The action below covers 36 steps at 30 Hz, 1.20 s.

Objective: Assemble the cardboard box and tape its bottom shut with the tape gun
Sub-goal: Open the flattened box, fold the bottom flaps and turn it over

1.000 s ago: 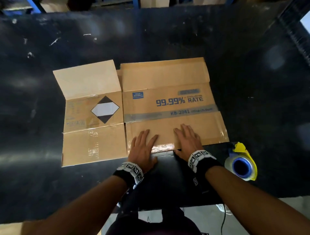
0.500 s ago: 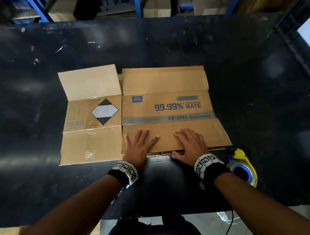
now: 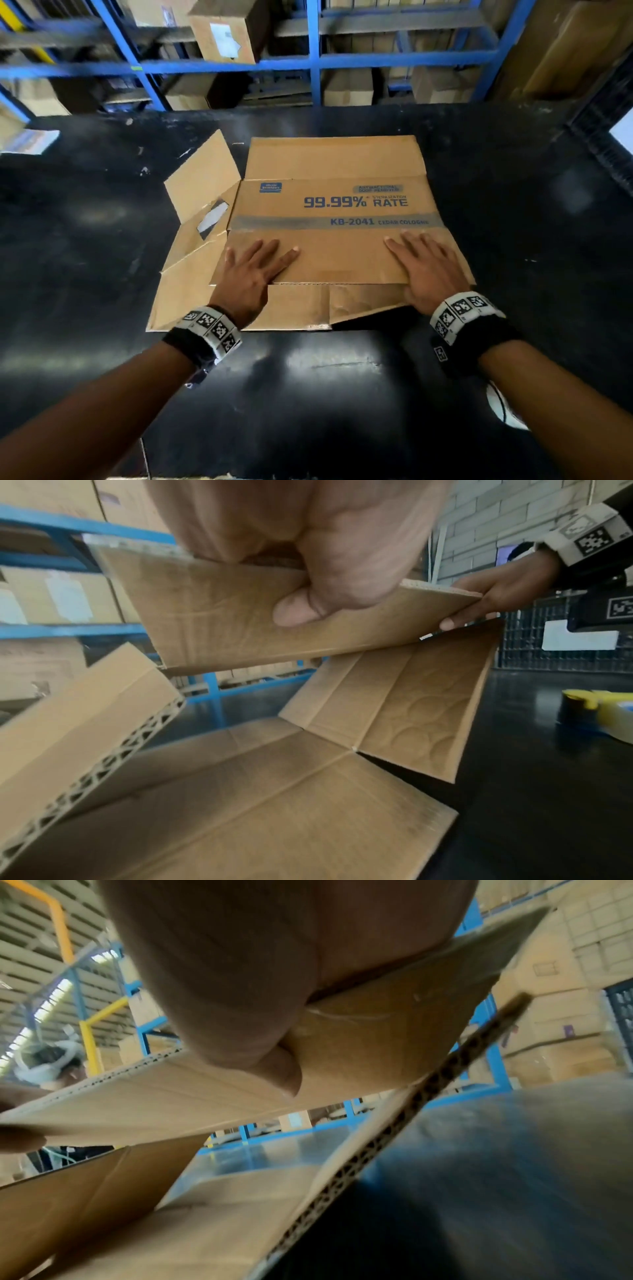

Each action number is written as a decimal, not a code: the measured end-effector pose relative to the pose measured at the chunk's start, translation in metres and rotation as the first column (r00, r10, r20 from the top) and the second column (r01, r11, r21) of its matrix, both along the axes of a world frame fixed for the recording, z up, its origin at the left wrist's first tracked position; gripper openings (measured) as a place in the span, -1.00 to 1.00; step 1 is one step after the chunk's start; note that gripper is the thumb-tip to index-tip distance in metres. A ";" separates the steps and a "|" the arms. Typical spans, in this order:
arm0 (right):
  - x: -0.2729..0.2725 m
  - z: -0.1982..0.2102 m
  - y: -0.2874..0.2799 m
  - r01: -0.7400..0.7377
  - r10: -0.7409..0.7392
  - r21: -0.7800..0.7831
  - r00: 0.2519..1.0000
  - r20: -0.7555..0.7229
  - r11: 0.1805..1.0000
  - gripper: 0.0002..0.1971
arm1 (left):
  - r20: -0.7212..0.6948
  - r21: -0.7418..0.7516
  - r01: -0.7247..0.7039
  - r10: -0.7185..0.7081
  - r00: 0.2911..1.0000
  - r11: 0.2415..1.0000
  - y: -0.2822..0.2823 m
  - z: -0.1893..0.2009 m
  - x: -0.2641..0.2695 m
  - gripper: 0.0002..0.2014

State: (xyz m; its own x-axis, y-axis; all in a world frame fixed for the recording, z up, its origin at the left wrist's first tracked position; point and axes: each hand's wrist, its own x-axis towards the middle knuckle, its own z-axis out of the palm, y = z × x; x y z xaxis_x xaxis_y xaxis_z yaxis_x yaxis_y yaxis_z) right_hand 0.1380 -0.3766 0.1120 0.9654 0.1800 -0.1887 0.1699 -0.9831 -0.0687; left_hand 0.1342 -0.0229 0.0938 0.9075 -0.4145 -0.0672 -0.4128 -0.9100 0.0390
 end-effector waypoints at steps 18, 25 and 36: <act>-0.006 0.053 0.096 -0.168 0.164 -0.004 0.957 0.239 0.986 -0.09 | 0.118 -0.231 -0.155 0.186 0.975 0.961 0.101 0.067 -0.044 -0.13; -0.001 0.055 0.103 -0.282 0.272 0.010 0.934 0.232 0.959 -0.10 | 0.105 -0.163 -0.198 0.216 0.971 0.967 0.140 0.064 -0.043 -0.14; -0.001 0.062 0.100 -0.473 0.480 -0.107 0.876 0.043 0.874 0.35 | 0.104 -0.053 -0.130 0.134 0.985 0.990 0.176 0.060 -0.052 0.02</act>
